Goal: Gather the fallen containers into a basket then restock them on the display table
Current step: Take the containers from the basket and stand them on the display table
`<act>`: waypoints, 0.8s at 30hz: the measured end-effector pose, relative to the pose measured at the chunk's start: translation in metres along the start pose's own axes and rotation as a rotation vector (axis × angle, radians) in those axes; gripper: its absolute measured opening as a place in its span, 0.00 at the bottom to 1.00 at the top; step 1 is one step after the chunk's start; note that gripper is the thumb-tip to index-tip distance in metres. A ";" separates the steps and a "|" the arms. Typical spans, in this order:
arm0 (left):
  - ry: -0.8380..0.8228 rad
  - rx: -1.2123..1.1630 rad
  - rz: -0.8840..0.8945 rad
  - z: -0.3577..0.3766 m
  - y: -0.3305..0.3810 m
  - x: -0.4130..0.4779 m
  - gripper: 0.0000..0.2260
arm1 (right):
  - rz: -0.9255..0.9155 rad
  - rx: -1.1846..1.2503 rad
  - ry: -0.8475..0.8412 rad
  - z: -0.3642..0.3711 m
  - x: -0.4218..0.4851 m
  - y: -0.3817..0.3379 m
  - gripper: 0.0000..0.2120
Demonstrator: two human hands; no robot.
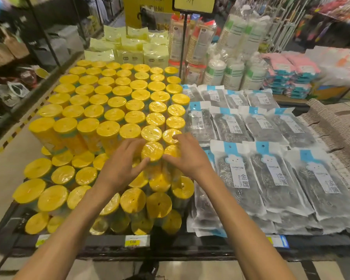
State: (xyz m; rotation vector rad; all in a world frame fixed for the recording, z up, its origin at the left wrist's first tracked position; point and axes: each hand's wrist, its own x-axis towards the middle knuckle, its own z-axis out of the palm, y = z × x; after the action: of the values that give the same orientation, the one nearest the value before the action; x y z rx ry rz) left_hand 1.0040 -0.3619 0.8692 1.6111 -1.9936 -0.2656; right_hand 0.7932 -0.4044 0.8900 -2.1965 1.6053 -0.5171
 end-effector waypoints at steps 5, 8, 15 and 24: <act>0.003 0.274 -0.091 -0.041 -0.025 -0.022 0.24 | -0.203 -0.166 -0.005 -0.010 0.015 -0.037 0.28; -0.046 0.406 -0.202 -0.072 -0.050 -0.035 0.24 | -0.315 -0.295 -0.098 -0.001 0.028 -0.075 0.28; -0.037 0.430 -0.517 -0.145 -0.115 -0.099 0.23 | -0.541 -0.396 -0.297 0.050 0.036 -0.183 0.31; -0.017 0.538 -0.778 -0.236 -0.191 -0.205 0.25 | -0.758 -0.429 -0.385 0.143 0.033 -0.348 0.30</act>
State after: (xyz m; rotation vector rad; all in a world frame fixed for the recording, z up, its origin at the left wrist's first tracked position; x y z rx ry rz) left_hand 1.3153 -0.1730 0.9111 2.6939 -1.4143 -0.0146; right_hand 1.1588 -0.3259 0.9418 -2.9772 0.6898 0.0957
